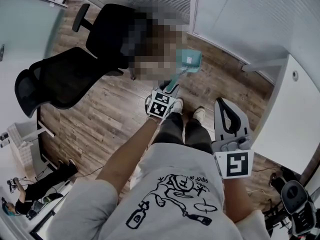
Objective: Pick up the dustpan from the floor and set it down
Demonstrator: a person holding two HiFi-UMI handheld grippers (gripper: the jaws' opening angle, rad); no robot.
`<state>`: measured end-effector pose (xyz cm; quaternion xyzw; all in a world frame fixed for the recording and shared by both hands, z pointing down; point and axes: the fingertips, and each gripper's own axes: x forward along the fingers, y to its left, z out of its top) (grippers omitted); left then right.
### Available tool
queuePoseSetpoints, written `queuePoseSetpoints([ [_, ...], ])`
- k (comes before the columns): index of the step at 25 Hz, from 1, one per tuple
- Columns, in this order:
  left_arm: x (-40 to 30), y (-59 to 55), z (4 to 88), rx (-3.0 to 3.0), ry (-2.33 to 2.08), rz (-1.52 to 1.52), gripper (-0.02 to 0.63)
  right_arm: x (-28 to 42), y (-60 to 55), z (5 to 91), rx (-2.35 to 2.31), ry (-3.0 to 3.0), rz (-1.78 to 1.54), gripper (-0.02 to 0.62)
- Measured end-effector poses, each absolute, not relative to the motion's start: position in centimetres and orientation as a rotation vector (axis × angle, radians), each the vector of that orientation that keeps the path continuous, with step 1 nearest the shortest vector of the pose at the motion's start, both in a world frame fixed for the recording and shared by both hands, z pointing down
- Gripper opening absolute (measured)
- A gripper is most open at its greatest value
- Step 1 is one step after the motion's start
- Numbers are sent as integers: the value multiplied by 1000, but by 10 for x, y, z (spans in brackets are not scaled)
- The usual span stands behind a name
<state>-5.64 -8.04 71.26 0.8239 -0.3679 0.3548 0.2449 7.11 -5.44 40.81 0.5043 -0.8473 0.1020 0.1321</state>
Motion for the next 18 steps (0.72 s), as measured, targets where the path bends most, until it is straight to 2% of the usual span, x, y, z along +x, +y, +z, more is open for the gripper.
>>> queuePoseSetpoints([
  [18,-64,-89,766,2142,-991,1077,160,65,-51,413,1448,-2462,296,3],
])
